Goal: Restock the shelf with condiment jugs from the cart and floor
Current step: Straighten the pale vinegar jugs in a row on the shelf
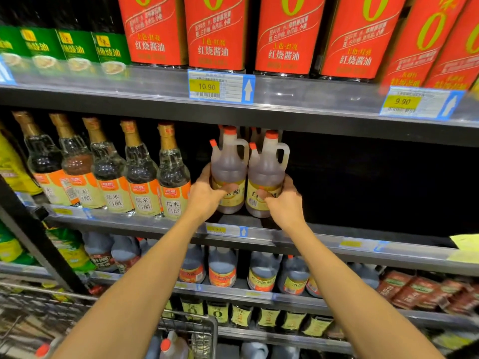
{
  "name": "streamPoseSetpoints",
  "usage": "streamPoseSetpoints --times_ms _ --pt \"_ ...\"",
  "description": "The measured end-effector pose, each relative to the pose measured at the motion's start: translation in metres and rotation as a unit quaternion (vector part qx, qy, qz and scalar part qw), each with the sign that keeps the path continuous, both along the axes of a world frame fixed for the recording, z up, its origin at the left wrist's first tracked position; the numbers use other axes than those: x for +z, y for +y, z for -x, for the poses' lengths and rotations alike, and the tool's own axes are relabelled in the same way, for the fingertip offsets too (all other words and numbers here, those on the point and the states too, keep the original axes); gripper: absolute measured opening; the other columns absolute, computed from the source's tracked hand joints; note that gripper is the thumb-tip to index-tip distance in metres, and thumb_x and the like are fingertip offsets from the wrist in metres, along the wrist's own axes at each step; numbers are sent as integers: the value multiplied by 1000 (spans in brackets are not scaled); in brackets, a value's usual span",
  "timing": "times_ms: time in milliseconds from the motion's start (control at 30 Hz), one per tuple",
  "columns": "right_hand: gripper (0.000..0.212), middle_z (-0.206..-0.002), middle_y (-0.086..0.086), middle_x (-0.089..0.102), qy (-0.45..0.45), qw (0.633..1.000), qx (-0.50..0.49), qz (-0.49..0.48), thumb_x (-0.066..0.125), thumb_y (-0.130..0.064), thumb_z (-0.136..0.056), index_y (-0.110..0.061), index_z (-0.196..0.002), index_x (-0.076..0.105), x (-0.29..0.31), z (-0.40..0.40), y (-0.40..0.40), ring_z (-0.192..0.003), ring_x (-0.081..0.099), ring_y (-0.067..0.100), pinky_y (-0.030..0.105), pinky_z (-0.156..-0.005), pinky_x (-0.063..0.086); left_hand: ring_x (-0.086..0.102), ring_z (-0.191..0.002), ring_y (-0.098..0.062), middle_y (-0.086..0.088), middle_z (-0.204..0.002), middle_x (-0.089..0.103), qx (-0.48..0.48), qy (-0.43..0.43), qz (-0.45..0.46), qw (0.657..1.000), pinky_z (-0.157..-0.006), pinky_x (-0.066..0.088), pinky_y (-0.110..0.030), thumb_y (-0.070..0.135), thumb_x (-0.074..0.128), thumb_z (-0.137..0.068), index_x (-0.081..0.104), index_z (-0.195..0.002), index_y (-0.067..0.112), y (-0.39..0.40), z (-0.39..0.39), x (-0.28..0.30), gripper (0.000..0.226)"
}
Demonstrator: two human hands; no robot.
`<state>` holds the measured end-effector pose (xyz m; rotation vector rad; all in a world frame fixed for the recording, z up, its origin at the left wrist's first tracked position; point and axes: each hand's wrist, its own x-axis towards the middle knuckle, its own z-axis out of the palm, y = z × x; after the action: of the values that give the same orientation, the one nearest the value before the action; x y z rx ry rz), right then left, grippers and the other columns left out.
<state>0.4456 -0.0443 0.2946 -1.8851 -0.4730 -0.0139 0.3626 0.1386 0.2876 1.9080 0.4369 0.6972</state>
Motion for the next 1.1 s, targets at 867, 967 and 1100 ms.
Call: streamPoseSetpoints --times_ms 867,967,1100 --pt "66 -135 8 59 34 996 -33 73 77 -20 -87 -16 -144 43 7 -28 21 -127 56 26 38 -103 47 56 -125 -22 0 -133 61 -14 9 44 999 -104 49 -42 21 82 -81 42 -147 20 13 -33 2 77" --pt "64 -135 8 59 41 996 -28 77 75 -18 -88 -16 -143 42 10 -26 20 -127 56 27 34 -100 46 55 -126 -21 1 -135 60 -18 11 45 999 -104 48 -39 20 80 -83 39 -149 21 12 -31 4 78" --pt "66 -135 8 59 51 994 -12 100 72 -32 -91 -14 -146 40 19 -22 14 -126 56 28 29 -92 43 53 -130 -22 -2 -142 57 -19 42 50 998 -105 45 -35 20 80 -84 30 -155 20 6 -27 14 87"
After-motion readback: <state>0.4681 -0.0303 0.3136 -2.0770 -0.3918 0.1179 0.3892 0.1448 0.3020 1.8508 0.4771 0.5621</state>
